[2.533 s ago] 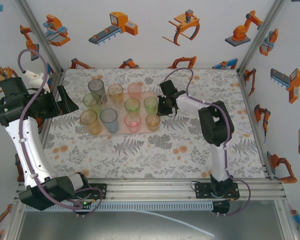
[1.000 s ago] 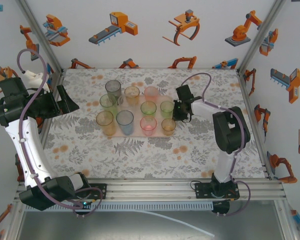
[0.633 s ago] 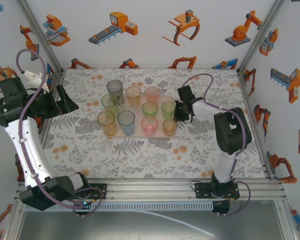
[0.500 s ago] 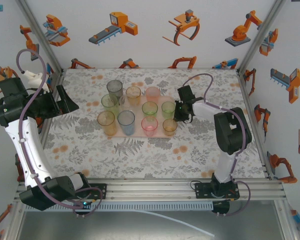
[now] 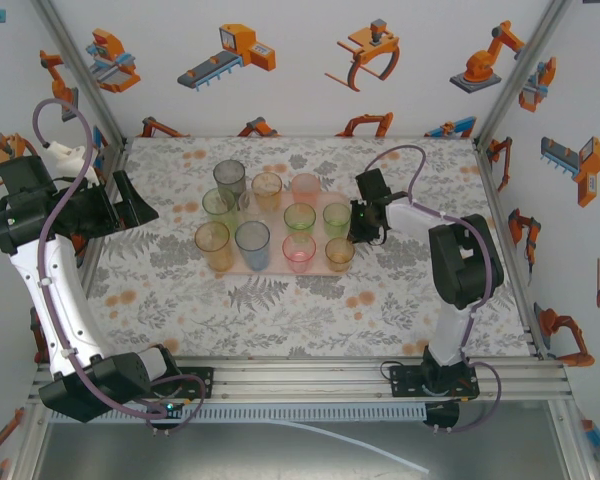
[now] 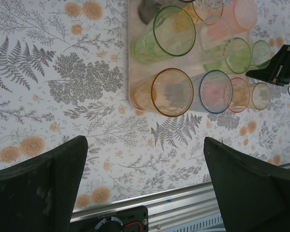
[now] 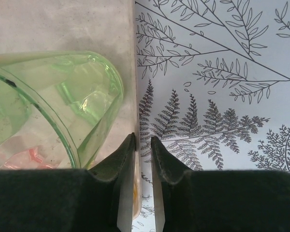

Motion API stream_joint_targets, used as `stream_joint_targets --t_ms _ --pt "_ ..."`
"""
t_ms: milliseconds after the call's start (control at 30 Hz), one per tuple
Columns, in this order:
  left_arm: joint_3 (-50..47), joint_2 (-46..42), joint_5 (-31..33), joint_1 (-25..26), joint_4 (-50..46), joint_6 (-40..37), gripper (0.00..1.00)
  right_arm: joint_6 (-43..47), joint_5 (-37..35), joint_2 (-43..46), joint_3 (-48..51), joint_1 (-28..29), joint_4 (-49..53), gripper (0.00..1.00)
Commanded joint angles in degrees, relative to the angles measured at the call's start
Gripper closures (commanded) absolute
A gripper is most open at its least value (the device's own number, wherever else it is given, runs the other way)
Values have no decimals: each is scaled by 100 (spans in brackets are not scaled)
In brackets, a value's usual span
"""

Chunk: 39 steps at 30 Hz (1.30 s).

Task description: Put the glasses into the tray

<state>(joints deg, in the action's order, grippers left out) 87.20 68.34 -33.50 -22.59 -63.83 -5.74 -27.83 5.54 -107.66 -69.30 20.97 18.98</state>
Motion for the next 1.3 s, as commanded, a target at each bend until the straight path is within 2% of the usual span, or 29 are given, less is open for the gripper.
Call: stream_joint_targets --t_ms 0,533,700,867,933,967,1067,1100,1133,1167,1200,1267 --pt "51 -82 -133 -37 46 30 3 149 -229 287 -68 -137 361 77" --pt "17 -137 -79 -31 49 -18 3 77 -257 912 194 -384 466 75" --pt "25 -118 108 18 102 28 3 58 -267 1447 426 -672 377 73" --pt "-128 -158 591 62 496 320 3 63 -106 2410 755 -1151 -34 69" --pt "-328 -225 800 70 809 487 3 74 -44 2879 939 -1365 -348 63" --pt "-458 -266 982 70 988 628 3 97 -88 3103 1030 -1446 -516 55" --pt "-765 -302 1286 66 1394 901 3 247 -265 3562 1208 -1701 -855 41" --pt "-926 -318 1408 62 1585 1038 3 352 -377 3667 1239 -1760 -945 27" --pt "-1091 -352 1476 62 1770 1147 3 409 -492 3727 1256 -1783 -984 21" --pt "-1316 -409 1524 64 2032 1260 3 510 -593 3785 1262 -1818 -1000 5" --pt "-1565 -477 1551 62 2309 1374 3 649 -640 3826 1267 -1846 -1062 1" --pt "-2103 -655 1620 62 2957 1608 3 1023 -766 3840 1388 -1860 -1339 1"
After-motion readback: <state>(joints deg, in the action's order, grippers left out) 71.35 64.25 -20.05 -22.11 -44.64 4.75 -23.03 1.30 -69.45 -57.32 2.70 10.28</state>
